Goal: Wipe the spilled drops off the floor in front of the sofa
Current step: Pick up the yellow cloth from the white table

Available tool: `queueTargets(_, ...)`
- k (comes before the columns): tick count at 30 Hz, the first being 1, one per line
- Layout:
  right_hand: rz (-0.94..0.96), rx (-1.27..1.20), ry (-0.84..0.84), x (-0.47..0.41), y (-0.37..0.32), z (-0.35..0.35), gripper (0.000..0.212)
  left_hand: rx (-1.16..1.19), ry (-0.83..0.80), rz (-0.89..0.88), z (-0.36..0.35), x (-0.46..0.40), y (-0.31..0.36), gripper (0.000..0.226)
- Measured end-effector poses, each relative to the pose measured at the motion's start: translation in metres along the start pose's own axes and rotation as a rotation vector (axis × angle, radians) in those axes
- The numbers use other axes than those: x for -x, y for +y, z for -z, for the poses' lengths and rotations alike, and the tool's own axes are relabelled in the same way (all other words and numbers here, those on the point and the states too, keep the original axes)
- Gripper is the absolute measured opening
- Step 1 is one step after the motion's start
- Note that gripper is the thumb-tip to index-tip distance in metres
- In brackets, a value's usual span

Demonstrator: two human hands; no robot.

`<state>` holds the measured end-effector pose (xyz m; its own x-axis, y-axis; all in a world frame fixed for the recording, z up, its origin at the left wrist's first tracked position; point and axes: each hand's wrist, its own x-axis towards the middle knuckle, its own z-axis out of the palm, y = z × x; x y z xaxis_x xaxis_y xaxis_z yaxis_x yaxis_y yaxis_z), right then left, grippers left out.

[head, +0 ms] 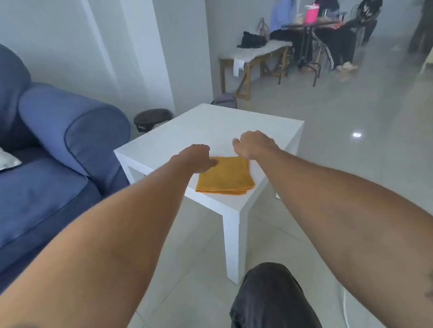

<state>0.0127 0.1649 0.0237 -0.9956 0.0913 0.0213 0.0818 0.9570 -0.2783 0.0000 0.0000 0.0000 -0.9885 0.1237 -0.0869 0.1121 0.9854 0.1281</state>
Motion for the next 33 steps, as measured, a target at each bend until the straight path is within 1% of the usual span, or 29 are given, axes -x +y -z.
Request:
queueTargets(3, -0.016, 0.024, -0.057, -0.004, 0.009, -0.017, 0.048, -0.045, -0.045, 0.006, -0.020, -0.015, -0.001, 0.054)
queueTargets(5, -0.011, 0.030, -0.078, -0.008, 0.014, -0.030, 0.048, -0.035, -0.070, 0.014, -0.032, -0.021, 0.001, 0.051)
queueTargets(6, -0.011, 0.032, -0.088, -0.011, 0.016, -0.035, 0.048, -0.030, -0.068, 0.015, -0.037, -0.023, 0.003, 0.051)
queueTargets(8, -0.017, 0.034, -0.079, -0.016, 0.019, -0.039, 0.048, -0.020, -0.011, 0.020, -0.043, -0.029, 0.009, 0.048)
queueTargets(11, -0.015, 0.020, -0.086, -0.019, 0.018, -0.044, 0.049, 0.045, 0.056, 0.122, -0.047, -0.037, 0.014, 0.039)
queueTargets(13, 0.001, 0.013, -0.076, -0.019, 0.014, -0.045, 0.049, 0.104, 0.060, 0.192, -0.045, -0.038, 0.015, 0.039)
queueTargets(14, 0.009, 0.011, -0.071, -0.019, 0.012, -0.044, 0.049, 0.138, 0.056, 0.207, -0.042, -0.038, 0.015, 0.036)
queueTargets(17, 0.027, 0.013, -0.068, -0.016, 0.008, -0.043, 0.044, 0.258, 0.073, 0.227, -0.036, -0.035, 0.016, 0.018)
queueTargets(19, 0.038, 0.020, -0.064, -0.011, 0.003, -0.038, 0.041, 0.327, 0.106, 0.224, -0.028, -0.029, 0.017, 0.022)
queueTargets(21, 0.056, 0.014, -0.064, -0.003, -0.003, -0.029, 0.047, 0.397, 0.123, 0.211, -0.016, -0.018, 0.013, 0.022)
queueTargets(23, 0.095, -0.004, -0.061, 0.005, -0.012, -0.021, 0.058, 0.442, 0.132, 0.182, 0.001, -0.003, 0.008, 0.012)
queueTargets(25, 0.171, -0.011, -0.041, 0.015, -0.025, -0.010, 0.069, 0.484, 0.160, 0.154, 0.020, 0.014, -0.001, 0.021)
queueTargets(27, 0.246, -0.001, -0.041, 0.025, -0.043, 0.001, 0.073, 0.492, 0.190, 0.134, 0.040, 0.036, -0.015, 0.028)
queueTargets(29, 0.276, 0.011, -0.063, 0.034, -0.063, 0.010, 0.064, 0.458, 0.219, 0.115, 0.060, 0.058, -0.029, 0.026)
queueTargets(30, 0.302, 0.016, -0.072, 0.037, -0.076, 0.011, 0.053, 0.439, 0.232, 0.117, 0.068, 0.072, -0.040, 0.025)
queueTargets(33, 0.421, 0.006, -0.107, 0.053, -0.123, 0.006, 0.003, 0.374, 0.280, 0.168, 0.089, 0.118, -0.077, 0.027)
